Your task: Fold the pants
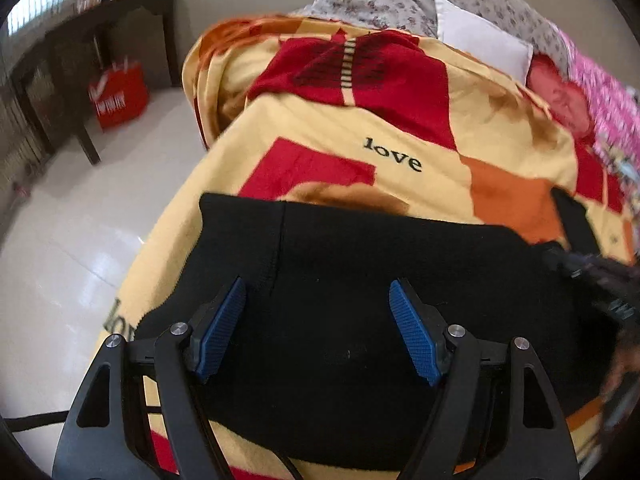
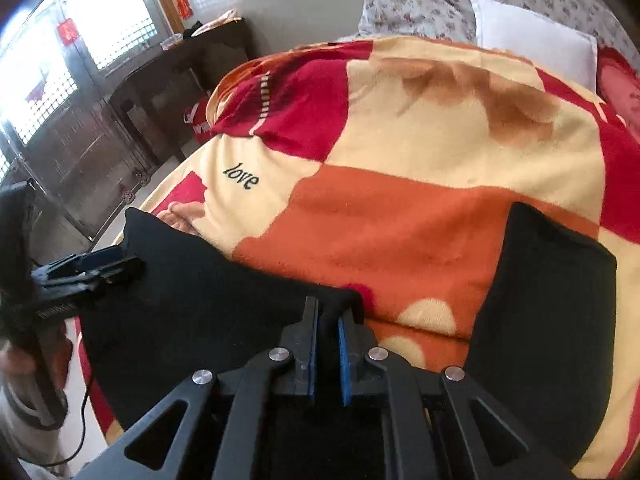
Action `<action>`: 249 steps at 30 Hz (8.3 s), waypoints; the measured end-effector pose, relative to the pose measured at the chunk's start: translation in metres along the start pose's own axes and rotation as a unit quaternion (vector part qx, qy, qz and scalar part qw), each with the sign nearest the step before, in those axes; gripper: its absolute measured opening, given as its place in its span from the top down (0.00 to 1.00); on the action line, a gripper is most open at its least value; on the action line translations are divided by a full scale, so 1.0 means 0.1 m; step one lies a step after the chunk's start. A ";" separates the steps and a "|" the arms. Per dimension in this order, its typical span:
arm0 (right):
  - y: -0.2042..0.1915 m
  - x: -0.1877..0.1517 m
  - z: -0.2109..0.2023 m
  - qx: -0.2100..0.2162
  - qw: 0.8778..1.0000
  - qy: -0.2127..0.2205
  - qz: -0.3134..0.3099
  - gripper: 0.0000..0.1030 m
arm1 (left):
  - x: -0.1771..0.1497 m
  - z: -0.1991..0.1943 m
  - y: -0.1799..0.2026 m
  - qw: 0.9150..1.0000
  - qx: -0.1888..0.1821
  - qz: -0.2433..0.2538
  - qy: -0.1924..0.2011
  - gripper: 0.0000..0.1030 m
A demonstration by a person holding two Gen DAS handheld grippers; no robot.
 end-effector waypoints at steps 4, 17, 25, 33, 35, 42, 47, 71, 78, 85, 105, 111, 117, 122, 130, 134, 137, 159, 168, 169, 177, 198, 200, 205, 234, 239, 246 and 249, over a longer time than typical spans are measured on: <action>0.05 0.06 -0.38 -0.029 0.999 0.028 -0.002 0.68 | 0.05 -0.13 -0.01 0.999 -0.030 -0.015 0.000 0.28; 0.71 0.23 -0.19 -0.169 0.985 -0.008 0.036 0.50 | 0.13 -0.39 0.61 0.996 -0.089 0.013 0.017 0.27; 0.86 0.04 -0.77 -0.151 0.985 0.044 0.067 0.96 | 0.14 -0.47 0.70 0.994 -0.106 0.008 0.017 0.28; 0.72 -0.51 -1.81 -0.141 0.979 0.109 0.099 0.96 | 0.07 -0.62 1.08 0.990 -0.131 0.048 0.021 0.28; 0.75 -0.61 -1.84 -0.158 0.977 0.098 0.102 0.96 | 0.05 -0.66 1.17 0.989 -0.137 0.054 0.021 0.28; 0.70 -1.19 -2.30 -0.199 0.967 0.095 0.124 0.96 | -0.03 -0.68 1.42 0.985 -0.151 0.082 0.014 0.28; 0.80 -1.71 -2.15 -0.188 0.968 0.014 0.166 0.96 | -0.12 -0.73 1.56 0.983 -0.152 0.103 0.021 0.28; 1.07 -1.54 -2.40 -0.260 0.955 0.056 0.133 0.97 | -0.08 -0.78 1.57 0.983 -0.150 0.103 0.018 0.28; 1.22 -1.68 -2.33 -0.261 0.952 0.050 0.153 0.99 | -0.19 -0.74 1.71 0.981 -0.139 0.132 0.011 0.28; 1.20 -1.66 -2.48 -0.213 0.956 0.102 0.173 0.96 | -0.18 -0.77 1.69 0.981 -0.147 0.123 0.015 0.28; 1.15 -1.70 -2.21 -0.200 0.965 0.068 0.154 0.93 | -0.23 -0.75 1.71 0.982 -0.138 0.130 0.009 0.28; 0.82 -1.68 -2.49 -0.220 0.965 0.077 0.117 0.93 | -0.25 -0.76 1.73 0.982 -0.137 0.131 0.008 0.28; 1.09 -1.87 -2.18 -0.233 0.961 0.034 0.145 0.93 | -0.32 -0.68 1.79 0.982 -0.118 0.146 0.005 0.28; 1.06 -1.85 -2.41 -0.246 0.955 0.056 0.153 0.92 | -0.31 -0.67 1.83 0.982 -0.114 0.150 0.008 0.27; 0.86 -1.68 -2.51 -0.184 0.965 0.121 0.142 0.90 | -0.29 -0.80 1.92 0.980 -0.130 0.148 0.022 0.28; 0.88 -1.65 -2.27 -0.205 0.965 0.093 0.137 0.90 | -0.35 -0.77 2.04 0.978 -0.128 0.164 0.019 0.28; 0.99 -1.69 -2.18 -0.238 0.957 0.077 0.146 0.81 | -0.38 -0.73 2.12 0.978 -0.114 0.176 0.025 0.27; 1.00 -1.84 -2.34 -0.238 0.955 0.087 0.154 0.55 | -0.42 -1.03 2.53 0.964 -0.156 0.211 0.046 0.27; 1.08 -1.97 -2.33 -0.227 0.955 0.083 0.173 0.55 | -0.49 -1.02 2.77 0.956 -0.176 0.233 0.029 0.27; 1.08 -1.97 -2.32 -0.228 0.955 0.082 0.173 0.55 | -0.49 -1.01 2.77 0.956 -0.177 0.233 0.027 0.27; 0.99 -1.80 -2.37 -0.238 0.955 0.090 0.150 0.55 | -0.34 -1.02 2.53 0.964 -0.170 0.201 0.033 0.27; 0.89 -1.68 -2.33 -0.216 0.959 0.097 0.156 0.55 | -0.38 -1.03 2.49 0.959 -0.187 0.208 0.033 0.27; 0.89 -1.69 -2.31 -0.216 0.959 0.092 0.158 0.55 | -0.38 -1.04 2.50 0.958 -0.192 0.210 0.032 0.27; 0.88 -1.71 -2.26 -0.223 0.959 0.083 0.151 0.55 | -0.38 -1.07 2.56 0.956 -0.198 0.216 0.032 0.27; 1.13 -2.15 -2.37 -0.190 0.953 0.106 0.213 0.55 | -0.38 -1.13 3.50 0.931 -0.235 0.277 0.012 0.27; 1.13 -2.18 -2.41 -0.180 0.954 0.110 0.214 0.55 | -0.39 -1.15 3.84 0.921 -0.251 0.297 0.004 0.28; 1.12 -2.22 -2.41 -0.163 0.960 0.119 0.195 0.55 | -0.40 -1.15 4.23 0.908 -0.281 0.309 -0.030 0.28; 1.10 -2.21 -2.38 -0.151 0.962 0.127 0.187 0.55 | -0.45 -1.21 4.39 0.901 -0.278 0.331 -0.015 0.28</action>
Point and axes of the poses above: each gripper's, at about its wrist camera, not at the fingertips, and z roughly the way its jaws point, y to its right, x to its top, the point moved 2 cm from there along z, roughly the way its jaws point, and after that the axes turned 13 degrees about x, right-handed, at the moved point
